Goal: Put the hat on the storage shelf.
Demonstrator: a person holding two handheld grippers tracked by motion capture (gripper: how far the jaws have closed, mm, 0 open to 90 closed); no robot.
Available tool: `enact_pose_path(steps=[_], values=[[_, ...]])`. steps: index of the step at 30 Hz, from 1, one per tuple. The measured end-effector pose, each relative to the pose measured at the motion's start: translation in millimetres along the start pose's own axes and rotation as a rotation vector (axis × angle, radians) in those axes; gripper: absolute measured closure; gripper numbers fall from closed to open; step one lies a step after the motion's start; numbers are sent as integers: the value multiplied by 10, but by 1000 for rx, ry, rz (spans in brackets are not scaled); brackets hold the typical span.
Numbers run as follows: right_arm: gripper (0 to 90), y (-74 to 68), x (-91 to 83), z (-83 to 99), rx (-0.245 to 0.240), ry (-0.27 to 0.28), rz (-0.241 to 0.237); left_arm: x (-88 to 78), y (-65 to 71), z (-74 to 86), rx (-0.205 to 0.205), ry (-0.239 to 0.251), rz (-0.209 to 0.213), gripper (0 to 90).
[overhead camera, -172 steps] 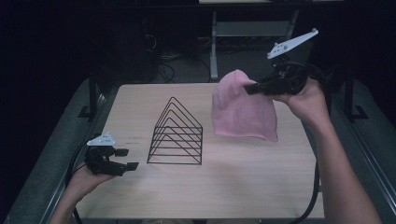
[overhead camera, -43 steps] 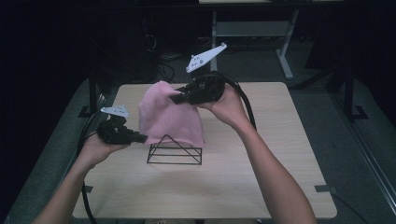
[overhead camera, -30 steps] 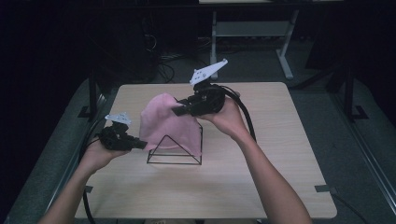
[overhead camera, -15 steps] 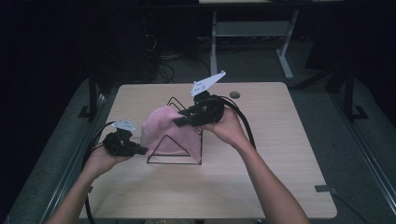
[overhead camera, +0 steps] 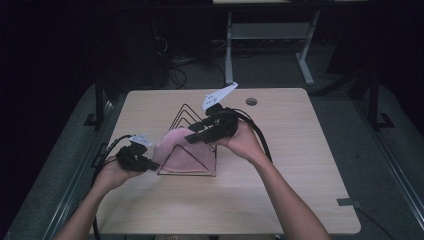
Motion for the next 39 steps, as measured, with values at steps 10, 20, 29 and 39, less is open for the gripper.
enact_pose_path(steps=[10,20,29,39], values=[[826,-64,69,-65,-60,-39,10,78,-31,15,-6,-31,-11,833],[827,-57,171,-54,-49,-64,10,94,-64,68,-33,-9,26,840],[827,-70,236,-24,-55,-91,1,144,-88,99,-20,-39,4,857],[822,-62,241,27,-39,-90,-3,184,-93,80,-31,-37,-2,849]])
Point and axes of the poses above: each handheld gripper's, and its own axes: x roughly forward along the jaws, z roughly out of its underside, y roughly to its right, the point moved 4 cm from there along x, roughly forward along the jaws, and after that the axes turned 2 degrees about -x, right-handed, at the moved point
